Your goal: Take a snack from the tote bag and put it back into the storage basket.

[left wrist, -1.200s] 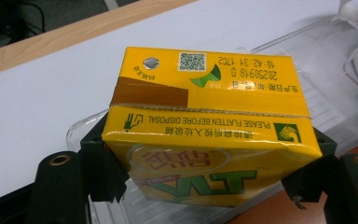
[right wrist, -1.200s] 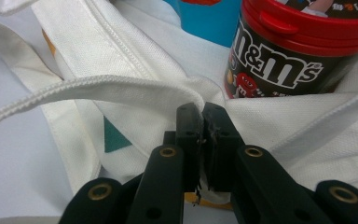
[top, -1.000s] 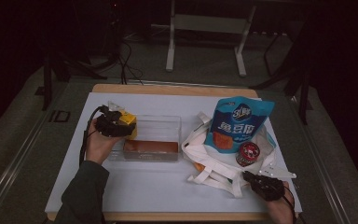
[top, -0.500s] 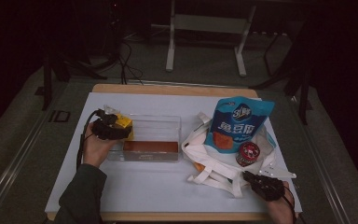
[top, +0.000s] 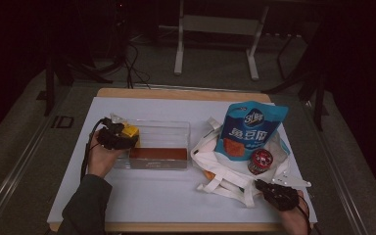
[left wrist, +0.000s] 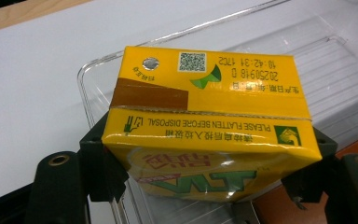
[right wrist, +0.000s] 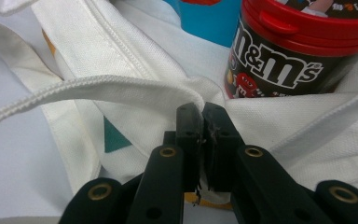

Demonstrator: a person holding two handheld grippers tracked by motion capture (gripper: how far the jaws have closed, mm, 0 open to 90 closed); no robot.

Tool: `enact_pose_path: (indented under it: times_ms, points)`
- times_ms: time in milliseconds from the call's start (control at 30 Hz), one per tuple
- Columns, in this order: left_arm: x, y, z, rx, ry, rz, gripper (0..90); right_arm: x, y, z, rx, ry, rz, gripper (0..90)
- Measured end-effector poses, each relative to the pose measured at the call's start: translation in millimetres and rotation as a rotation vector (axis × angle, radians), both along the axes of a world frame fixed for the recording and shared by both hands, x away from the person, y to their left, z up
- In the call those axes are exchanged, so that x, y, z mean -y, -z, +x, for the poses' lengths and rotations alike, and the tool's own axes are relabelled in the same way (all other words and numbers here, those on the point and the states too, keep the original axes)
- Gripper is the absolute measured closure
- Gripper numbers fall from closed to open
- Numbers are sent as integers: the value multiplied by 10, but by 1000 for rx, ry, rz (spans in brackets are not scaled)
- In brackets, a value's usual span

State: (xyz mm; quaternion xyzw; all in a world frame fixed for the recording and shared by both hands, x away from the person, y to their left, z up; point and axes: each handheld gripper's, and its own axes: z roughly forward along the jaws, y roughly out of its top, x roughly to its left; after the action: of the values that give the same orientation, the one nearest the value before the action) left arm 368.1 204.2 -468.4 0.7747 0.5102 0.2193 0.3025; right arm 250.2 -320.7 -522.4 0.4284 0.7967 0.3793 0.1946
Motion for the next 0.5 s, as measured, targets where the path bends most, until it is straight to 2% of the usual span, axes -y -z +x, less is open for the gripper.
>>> enact_pose_path:
  times_ms: [233, 333, 500]
  points:
    - [-36, 4, -37, -16, 2, -19, 274, -1, 0, 0, 0, 0, -1, 852]
    - [-55, -4, -57, -23, 4, -49, 261, 0, 0, 1, 0, 0, 0, 852]
    - [-48, -33, -95, -24, 6, -42, 257, -1, -1, 1, 0, 0, -1, 852]
